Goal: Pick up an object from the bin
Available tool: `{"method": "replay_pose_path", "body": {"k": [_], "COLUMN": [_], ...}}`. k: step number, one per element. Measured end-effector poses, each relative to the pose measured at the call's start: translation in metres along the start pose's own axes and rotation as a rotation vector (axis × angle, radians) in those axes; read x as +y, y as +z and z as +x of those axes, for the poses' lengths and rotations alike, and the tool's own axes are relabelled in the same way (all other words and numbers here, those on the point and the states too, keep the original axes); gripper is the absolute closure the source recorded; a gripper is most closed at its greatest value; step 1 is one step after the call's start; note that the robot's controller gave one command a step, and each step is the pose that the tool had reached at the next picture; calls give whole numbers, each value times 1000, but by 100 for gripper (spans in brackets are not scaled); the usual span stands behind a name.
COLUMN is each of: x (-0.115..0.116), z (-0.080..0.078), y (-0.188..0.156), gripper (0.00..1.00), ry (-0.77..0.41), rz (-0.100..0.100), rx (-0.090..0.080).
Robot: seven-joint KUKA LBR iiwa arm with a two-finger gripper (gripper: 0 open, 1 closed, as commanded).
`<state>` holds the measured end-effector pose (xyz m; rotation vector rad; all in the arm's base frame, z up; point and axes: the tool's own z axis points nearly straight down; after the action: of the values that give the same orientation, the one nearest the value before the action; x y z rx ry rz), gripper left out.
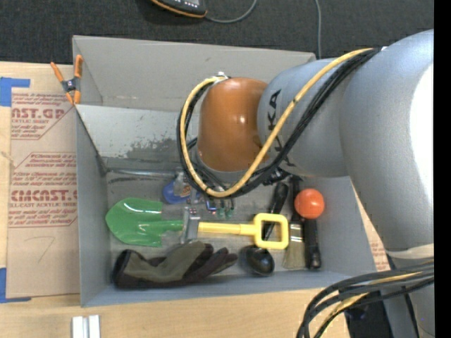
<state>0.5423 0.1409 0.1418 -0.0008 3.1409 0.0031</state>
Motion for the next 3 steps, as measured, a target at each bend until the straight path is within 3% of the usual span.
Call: {"method": "replay_pose_path", "body": {"k": [1, 2, 3], "x": [-13, -1, -18], "z": [5, 4, 9], "y": [20, 54, 72], "gripper": [0, 0, 0], "ry": [23, 41, 71], "rz": [-1, -3, -5], "rx": [2, -1, -5]}}
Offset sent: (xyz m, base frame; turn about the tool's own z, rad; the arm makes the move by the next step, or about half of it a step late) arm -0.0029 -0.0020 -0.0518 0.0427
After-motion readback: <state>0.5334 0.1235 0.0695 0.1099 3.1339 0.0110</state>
